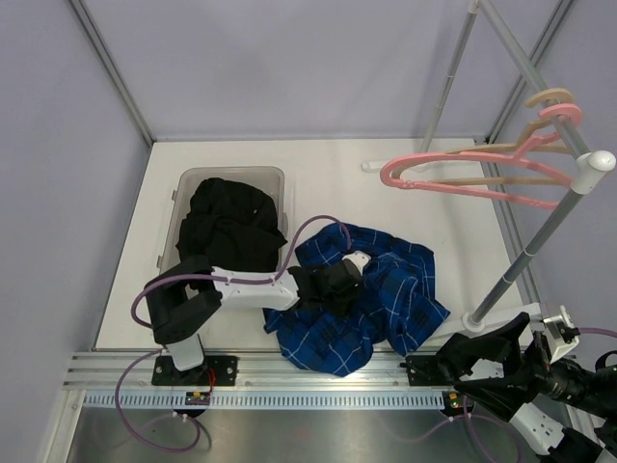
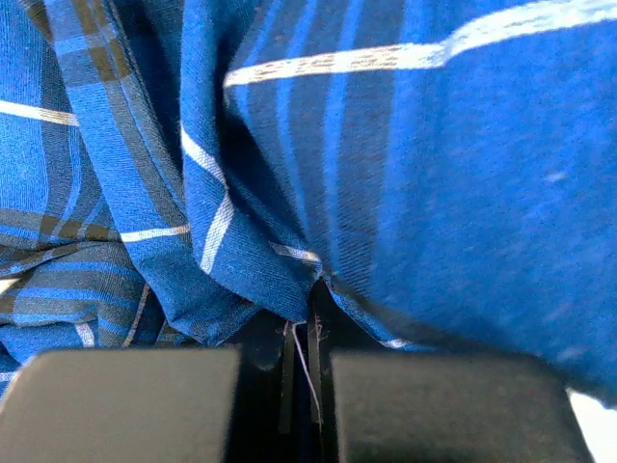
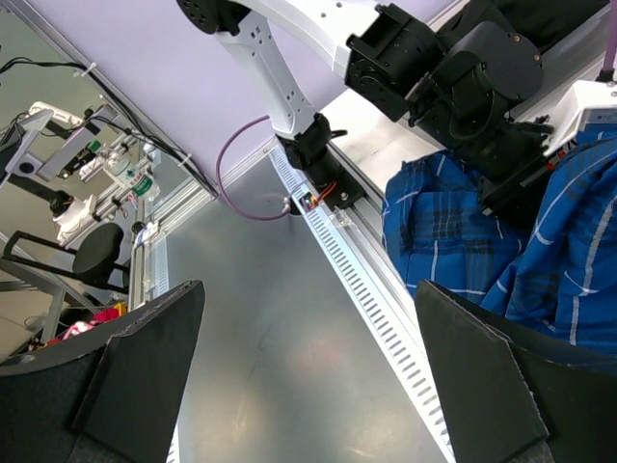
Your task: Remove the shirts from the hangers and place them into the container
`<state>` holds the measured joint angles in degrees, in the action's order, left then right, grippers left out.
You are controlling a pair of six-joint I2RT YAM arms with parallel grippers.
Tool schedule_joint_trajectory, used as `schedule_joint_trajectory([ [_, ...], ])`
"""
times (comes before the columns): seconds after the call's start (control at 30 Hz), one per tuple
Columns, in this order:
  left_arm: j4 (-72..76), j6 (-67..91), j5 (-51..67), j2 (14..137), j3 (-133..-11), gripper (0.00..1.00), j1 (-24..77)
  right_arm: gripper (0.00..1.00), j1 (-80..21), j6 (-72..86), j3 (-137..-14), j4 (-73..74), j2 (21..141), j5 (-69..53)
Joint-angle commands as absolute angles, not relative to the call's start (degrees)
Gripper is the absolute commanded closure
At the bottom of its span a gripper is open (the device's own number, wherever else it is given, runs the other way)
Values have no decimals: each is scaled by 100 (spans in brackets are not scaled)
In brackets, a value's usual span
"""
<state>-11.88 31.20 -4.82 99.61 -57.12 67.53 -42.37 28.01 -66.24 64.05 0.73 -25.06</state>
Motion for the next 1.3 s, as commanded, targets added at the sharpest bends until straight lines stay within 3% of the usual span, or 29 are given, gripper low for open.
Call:
schedule_joint_trajectory([
  [0.0, -790, 3375, -393, 9652, -5617, 100, 6715, 1, -4192, 2698, -6794, 6627, -325, -2400],
  [0.13, -1247, 3165, -1973, 7926, -5397, 100, 6855, 1, -4184, 2733, -6803, 6671, -351, -2408],
  [0.2, -1772, 3085, -3326, 7149, -5458, 100, 6952, 0, -4201, 2733, -6812, 6636, -360, -2408],
  [0.37, -1523, 1262, -5343, 4874, -6167, 100, 6926, 1, -4192, 2733, -6776, 6460, -246, -2522],
  [0.53, 1671, -2282, -4328, 4096, -6503, 100, 6882, 1, -4201, 2707, -6592, 6258, -202, -2584],
  [0.7, 2443, -4074, -3754, 4734, -8106, 100, 6864, 1, -4201, 2716, -6364, 5995, -123, -2619],
  [0.9, 3540, -5823, -3876, 5703, -9518, 100, 6838, 0, -4201, 2707, -6135, 5608, -18, -2830],
  [1.07, 3876, -6407, -3411, 6344, -10237, 100, 6329, 1, -4201, 2812, -5775, 5169, 263, -3041],
  [1.27, 3639, -5250, -2577, 6741, -10477, 100, 4461, 1, -4201, 3164, -5195, 4519, 395, -3357],
])
